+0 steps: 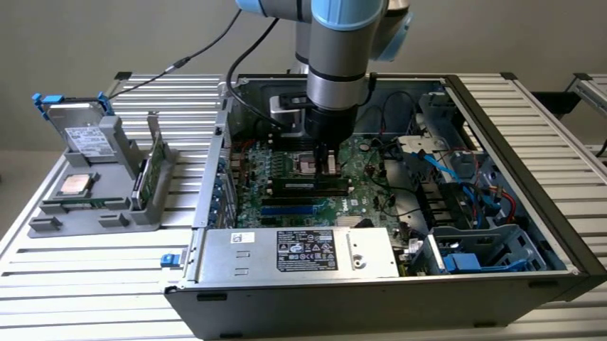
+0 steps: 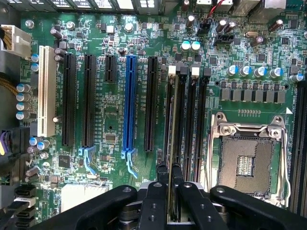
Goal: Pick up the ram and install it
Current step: 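Insert the ram into the slot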
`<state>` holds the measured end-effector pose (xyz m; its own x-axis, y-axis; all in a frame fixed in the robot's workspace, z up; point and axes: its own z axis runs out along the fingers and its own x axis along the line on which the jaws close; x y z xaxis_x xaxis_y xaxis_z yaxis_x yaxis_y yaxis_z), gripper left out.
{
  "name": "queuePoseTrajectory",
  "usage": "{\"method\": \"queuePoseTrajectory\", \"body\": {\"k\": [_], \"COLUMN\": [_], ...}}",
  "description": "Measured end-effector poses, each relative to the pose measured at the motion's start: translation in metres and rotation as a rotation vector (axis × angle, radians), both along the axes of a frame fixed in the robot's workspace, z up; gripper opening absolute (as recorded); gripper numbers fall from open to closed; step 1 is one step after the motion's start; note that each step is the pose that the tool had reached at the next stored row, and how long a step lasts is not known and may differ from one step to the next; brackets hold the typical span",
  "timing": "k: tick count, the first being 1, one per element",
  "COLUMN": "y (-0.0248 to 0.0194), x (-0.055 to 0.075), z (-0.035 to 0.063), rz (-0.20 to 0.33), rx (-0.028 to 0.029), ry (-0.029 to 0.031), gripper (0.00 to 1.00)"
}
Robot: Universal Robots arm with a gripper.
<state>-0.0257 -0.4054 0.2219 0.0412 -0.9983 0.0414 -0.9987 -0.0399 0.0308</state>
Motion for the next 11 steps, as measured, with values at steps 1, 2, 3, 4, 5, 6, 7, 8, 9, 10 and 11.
{"method": "queuePoseTrajectory", "body": {"k": [1,2,3,4,5,6,7,8,9,10,11], "y": [0.0000,0.0000,0.0000,0.0000,0.0000,0.0000,0.0000,0.0000,0.0000,0.0000,0.0000], "x": [0.0002,0.0002,0.0002,0.0002,0.0002,0.0002,0.0003,0.0003,0.0003,0.0003,0.0002], "z": [0.0000,-0.0001,-0.0001,-0.0001,-0.0002,-0.0004,-0.0007,-0.0009,-0.0010,-0.0011,-0.0013], "rz": [0.000,0.000,0.000,0.000,0.000,0.000,0.000,0.000,0.000,0.000,0.000], "rx": [0.0000,0.0000,-0.0001,-0.0002,-0.0004,-0.0004,-0.0006,-0.0013,-0.0020,-0.0026,-0.0029], "ry": [0.0001,0.0001,0.0001,0.0001,0.0000,0.0000,-0.0001,-0.0001,0.0000,0.0001,0.0000], "gripper": [0.14,0.14,0.14,0.14,0.14,0.14,0.14,0.14,0.14,0.14,0.14]}}
